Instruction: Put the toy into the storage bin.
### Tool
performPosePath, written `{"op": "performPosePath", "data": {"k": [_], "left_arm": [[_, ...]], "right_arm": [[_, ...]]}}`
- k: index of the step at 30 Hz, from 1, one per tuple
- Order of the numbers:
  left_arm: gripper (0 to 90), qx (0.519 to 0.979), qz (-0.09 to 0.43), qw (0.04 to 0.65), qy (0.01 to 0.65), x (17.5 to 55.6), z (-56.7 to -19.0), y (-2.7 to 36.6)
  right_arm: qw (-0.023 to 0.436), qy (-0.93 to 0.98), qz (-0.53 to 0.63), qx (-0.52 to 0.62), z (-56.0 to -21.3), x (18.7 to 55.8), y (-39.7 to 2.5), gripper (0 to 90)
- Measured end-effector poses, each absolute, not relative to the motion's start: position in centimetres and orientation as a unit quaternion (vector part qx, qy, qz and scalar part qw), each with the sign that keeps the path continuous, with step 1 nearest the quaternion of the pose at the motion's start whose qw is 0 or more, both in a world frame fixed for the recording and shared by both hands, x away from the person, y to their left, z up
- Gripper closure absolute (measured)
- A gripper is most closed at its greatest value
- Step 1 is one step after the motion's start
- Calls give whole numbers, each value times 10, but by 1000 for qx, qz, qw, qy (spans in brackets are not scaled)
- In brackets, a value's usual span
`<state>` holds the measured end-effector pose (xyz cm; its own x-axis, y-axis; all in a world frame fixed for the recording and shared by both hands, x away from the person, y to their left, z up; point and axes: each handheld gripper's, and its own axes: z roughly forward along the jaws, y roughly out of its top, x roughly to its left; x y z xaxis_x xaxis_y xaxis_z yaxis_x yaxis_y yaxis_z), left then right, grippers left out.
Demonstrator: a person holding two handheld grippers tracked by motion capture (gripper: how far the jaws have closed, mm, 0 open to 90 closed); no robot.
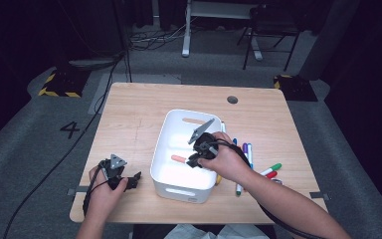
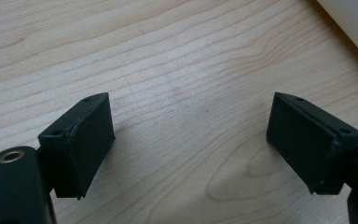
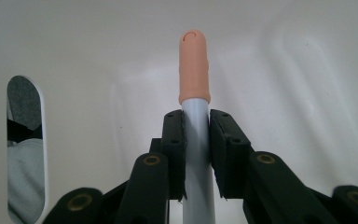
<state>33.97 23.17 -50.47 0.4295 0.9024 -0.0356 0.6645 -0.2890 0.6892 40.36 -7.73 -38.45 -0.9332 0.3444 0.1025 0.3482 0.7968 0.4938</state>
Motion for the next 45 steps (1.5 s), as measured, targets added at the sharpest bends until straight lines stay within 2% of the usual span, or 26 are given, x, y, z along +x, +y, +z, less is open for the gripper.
{"op": "performPosePath", "data": {"k": [1,2,7,16,25,28,35,45], "left_arm": [[152,781,184,323,501,340,-505,232],[153,781,184,323,501,340,-505,232],[152,782,184,323,501,340,-505,232],[151,782,183,323,501,340,-505,232],[115,783,183,320,501,342,-505,230],[105,786,179,318,499,342,-505,229],[4,797,171,308,490,345,-506,225],[2,797,171,308,490,346,-506,225]], "right_arm": [[9,-948,-259,-185,-386,404,-77,655],[7,-945,-264,-194,-387,404,-76,513],[0,-933,-298,-201,-381,407,-83,452],[-31,-917,-344,-200,-358,410,-100,439],[-60,-891,-378,-246,-333,419,-146,444],[-65,-886,-384,-251,-330,420,-155,443],[-85,-870,-395,-283,-328,425,-193,434],[-101,-856,-389,-327,-340,428,-239,433]]}}
